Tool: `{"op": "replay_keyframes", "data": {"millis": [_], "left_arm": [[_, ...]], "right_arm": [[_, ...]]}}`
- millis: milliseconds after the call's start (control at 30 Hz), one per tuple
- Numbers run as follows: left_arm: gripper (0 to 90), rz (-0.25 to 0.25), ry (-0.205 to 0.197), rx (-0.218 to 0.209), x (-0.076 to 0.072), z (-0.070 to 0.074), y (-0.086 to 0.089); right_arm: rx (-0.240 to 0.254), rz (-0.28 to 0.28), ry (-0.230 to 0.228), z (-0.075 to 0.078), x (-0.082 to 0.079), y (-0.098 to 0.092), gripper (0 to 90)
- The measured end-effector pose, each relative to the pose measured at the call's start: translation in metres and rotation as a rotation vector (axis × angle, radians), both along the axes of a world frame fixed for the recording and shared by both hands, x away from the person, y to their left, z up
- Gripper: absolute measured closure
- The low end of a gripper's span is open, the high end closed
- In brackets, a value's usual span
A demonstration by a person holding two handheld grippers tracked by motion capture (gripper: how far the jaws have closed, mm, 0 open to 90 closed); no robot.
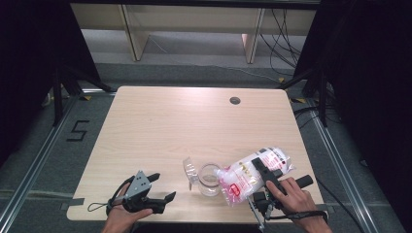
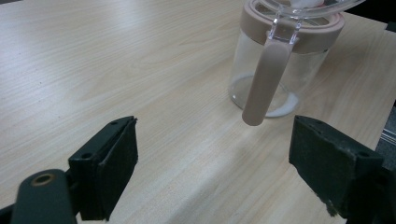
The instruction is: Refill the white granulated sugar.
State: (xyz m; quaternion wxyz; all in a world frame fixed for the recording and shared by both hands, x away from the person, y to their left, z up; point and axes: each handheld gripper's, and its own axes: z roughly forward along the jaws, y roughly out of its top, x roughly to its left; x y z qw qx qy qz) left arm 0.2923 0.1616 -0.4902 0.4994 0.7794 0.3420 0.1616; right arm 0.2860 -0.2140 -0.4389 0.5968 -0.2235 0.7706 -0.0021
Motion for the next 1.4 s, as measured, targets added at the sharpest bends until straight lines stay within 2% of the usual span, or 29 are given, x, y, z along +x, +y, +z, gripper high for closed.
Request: {"op": "replay_keyframes", "data": {"millis": [67,100,267,367,400,500,533,567,633,700,767,833,900,933,1000,1033,1067,1100,1133,1200,1367,1400], "left_arm": [[15.3,0.003,-0.002,0.008,-0.0006,0.0004,-0.0001],[15.3,-0.002,-0.002,0.002,-0.0001,0.0002,0.0000],[15.3,-0.001,0.000,0.002,0.0001,0.0001,0.0004],[15.3,-0.001,-0.002,0.003,-0.0002,0.0002,0.0001],[15.2,-0.001,-0.002,0.004,-0.0001,0.0002,0.0001],[15.3,0.009,0.001,0.010,-0.0007,0.0004,0.0000],[15.3,0.010,0.001,0.010,-0.0007,0.0004,0.0000],[15.2,0.007,0.000,0.008,-0.0006,0.0002,0.0000],[15.3,0.006,0.001,0.008,-0.0007,0.0002,0.0000],[15.3,0.007,0.002,0.007,-0.0007,0.0001,0.0000],[15.3,0.007,0.001,0.005,-0.0005,0.0001,0.0000],[15.3,0.007,-0.002,0.000,-0.0003,-0.0003,-0.0003],[15.2,0.008,-0.001,0.001,-0.0003,-0.0005,-0.0005],[15.2,0.004,-0.003,-0.004,0.0001,-0.0010,-0.0005],[15.2,0.003,-0.002,-0.005,0.0001,-0.0010,-0.0005],[15.2,0.006,-0.002,-0.001,-0.0001,-0.0008,-0.0004],[15.2,0.007,-0.002,0.002,-0.0003,-0.0004,-0.0002],[15.3,0.007,-0.003,-0.001,-0.0003,-0.0003,-0.0003],[15.2,0.006,-0.003,-0.001,-0.0003,-0.0002,0.0000],[15.2,0.006,-0.003,-0.002,-0.0002,-0.0002,0.0000],[15.2,0.002,-0.005,0.004,-0.0003,-0.0001,-0.0001],[15.2,-0.001,-0.006,-0.008,0.0000,-0.0003,-0.0003]], "right_arm": [[0.001,-0.013,0.002,-0.0011,-0.0006,-0.0002,49.2],[-0.017,-0.009,-0.002,0.0003,-0.0002,0.0011,49.3],[0.014,-0.024,0.003,-0.0012,-0.0011,0.0003,49.6],[-0.010,-0.018,-0.005,0.0000,-0.0009,0.0015,49.7],[-0.039,-0.003,-0.006,0.0025,-0.0007,0.0033,49.9],[-0.027,-0.005,-0.006,0.0016,-0.0008,0.0032,50.0],[-0.019,-0.025,-0.007,0.0003,-0.0022,0.0024,50.1],[-0.035,-0.021,-0.007,0.0012,-0.0018,0.0031,50.1],[-0.026,-0.023,-0.010,0.0014,-0.0018,0.0030,50.3],[-0.037,-0.009,-0.024,0.0018,-0.0007,0.0035,50.5],[-0.017,-0.027,-0.017,0.0004,-0.0015,0.0027,50.6],[-0.028,-0.022,-0.020,0.0006,-0.0014,0.0036,50.7],[-0.063,0.003,-0.026,0.0030,-0.0006,0.0051,50.8],[-0.039,-0.009,-0.017,0.0011,-0.0011,0.0040,50.8],[-0.042,-0.008,-0.020,0.0018,-0.0015,0.0043,50.8],[-0.067,0.004,-0.029,0.0045,-0.0016,0.0059,50.9],[-0.069,0.004,-0.031,0.0054,-0.0020,0.0061,50.9],[-0.027,-0.022,-0.027,0.0039,-0.0034,0.0047,51.0],[-0.037,-0.006,-0.033,0.0056,-0.0021,0.0054,51.0],[-0.051,-0.009,-0.032,0.0080,-0.0023,0.0059,51.1],[-0.043,-0.016,-0.032,0.0062,-0.0026,0.0056,51.2],[-0.057,-0.012,-0.024,0.0064,-0.0022,0.0065,51.3]]}}
